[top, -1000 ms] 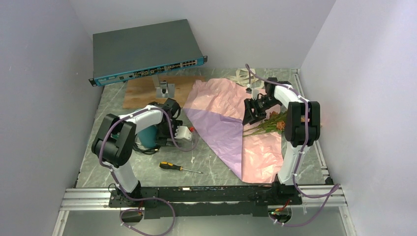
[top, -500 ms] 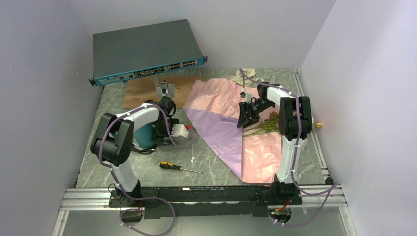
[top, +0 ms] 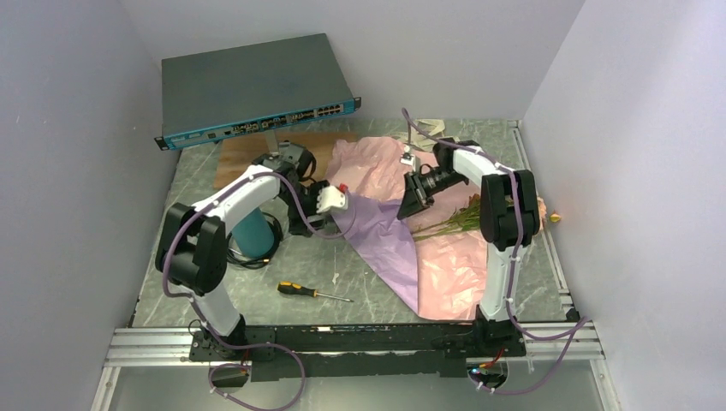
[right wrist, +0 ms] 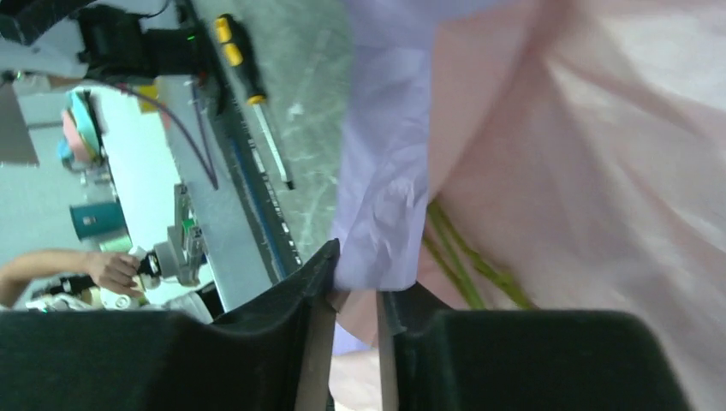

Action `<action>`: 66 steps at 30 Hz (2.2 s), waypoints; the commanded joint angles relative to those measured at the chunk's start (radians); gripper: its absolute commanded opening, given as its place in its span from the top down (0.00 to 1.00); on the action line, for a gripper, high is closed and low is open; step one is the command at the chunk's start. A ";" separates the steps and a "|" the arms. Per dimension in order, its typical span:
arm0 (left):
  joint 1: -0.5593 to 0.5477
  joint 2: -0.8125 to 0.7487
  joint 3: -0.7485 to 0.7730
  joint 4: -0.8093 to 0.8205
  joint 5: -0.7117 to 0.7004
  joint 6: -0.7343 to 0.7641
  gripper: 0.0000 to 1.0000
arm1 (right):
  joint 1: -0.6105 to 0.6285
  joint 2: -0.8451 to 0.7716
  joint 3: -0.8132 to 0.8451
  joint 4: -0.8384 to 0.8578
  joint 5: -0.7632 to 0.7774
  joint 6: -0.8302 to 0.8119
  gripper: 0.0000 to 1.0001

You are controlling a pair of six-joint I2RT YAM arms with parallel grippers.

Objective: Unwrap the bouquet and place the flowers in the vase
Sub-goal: Unfold the wrapping paper at the center of the board.

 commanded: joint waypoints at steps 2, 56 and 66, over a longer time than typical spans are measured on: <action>0.025 -0.142 0.086 0.083 0.303 -0.228 0.14 | 0.093 -0.107 0.062 -0.099 -0.206 -0.098 0.68; -0.029 -0.202 -0.085 0.281 0.274 -0.766 0.71 | 0.406 -0.216 0.023 0.132 -0.240 -0.031 0.41; -0.033 -0.274 -0.081 0.129 0.322 -0.716 1.00 | 0.348 -0.229 0.042 0.059 -0.240 -0.060 0.41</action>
